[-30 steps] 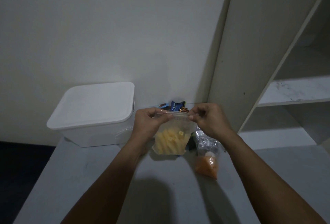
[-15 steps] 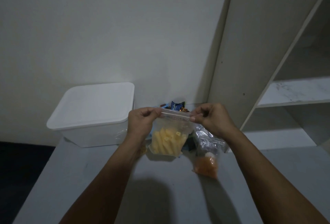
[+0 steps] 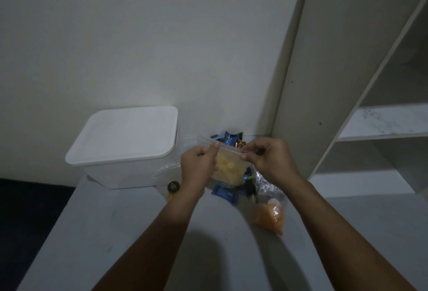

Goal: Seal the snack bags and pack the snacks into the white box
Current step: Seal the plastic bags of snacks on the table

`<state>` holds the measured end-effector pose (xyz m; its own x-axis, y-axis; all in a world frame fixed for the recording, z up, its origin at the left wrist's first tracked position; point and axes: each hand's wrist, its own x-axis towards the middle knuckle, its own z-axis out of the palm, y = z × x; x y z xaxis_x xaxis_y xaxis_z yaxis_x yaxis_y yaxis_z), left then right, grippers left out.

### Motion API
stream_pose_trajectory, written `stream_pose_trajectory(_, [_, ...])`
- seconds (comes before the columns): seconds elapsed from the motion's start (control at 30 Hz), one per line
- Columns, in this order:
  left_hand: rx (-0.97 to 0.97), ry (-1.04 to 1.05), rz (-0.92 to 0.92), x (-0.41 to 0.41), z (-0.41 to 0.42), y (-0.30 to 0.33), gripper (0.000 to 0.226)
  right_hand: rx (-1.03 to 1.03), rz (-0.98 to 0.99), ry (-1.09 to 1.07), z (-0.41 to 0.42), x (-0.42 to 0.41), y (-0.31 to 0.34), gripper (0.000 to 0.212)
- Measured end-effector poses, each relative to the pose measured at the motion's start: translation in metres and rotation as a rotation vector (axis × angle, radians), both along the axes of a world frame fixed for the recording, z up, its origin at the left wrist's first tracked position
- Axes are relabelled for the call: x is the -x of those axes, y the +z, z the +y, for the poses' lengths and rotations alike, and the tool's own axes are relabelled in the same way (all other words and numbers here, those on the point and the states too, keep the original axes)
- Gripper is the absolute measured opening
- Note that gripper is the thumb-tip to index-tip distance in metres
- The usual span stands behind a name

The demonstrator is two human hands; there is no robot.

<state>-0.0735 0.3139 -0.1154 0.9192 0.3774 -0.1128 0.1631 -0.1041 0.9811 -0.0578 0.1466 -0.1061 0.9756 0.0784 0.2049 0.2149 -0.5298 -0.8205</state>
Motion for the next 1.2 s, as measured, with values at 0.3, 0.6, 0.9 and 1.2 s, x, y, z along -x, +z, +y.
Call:
stream_pose_trajectory(0.3, [0.299, -0.064, 0.116, -0.003, -0.003, 0.011, 0.023, 0.079, -0.165, 0.038, -0.001, 0.005, -0.003, 0.013])
stream_pose_trajectory(0.6, [0.282, -0.072, 0.082, -0.002, -0.001, 0.010, 0.017, -0.102, 0.049, 0.146, 0.002, 0.006, -0.006, 0.016])
stream_pose_trajectory(0.9, [0.099, -0.126, 0.045, 0.002, 0.002, -0.004, 0.021, 0.051, 0.124, 0.065, 0.008, -0.003, -0.017, 0.020])
stream_pose_trajectory(1.2, [-0.004, 0.125, 0.072, 0.015, 0.030, -0.022, 0.029, 0.119, 0.145, 0.235, 0.021, -0.003, -0.018, 0.019])
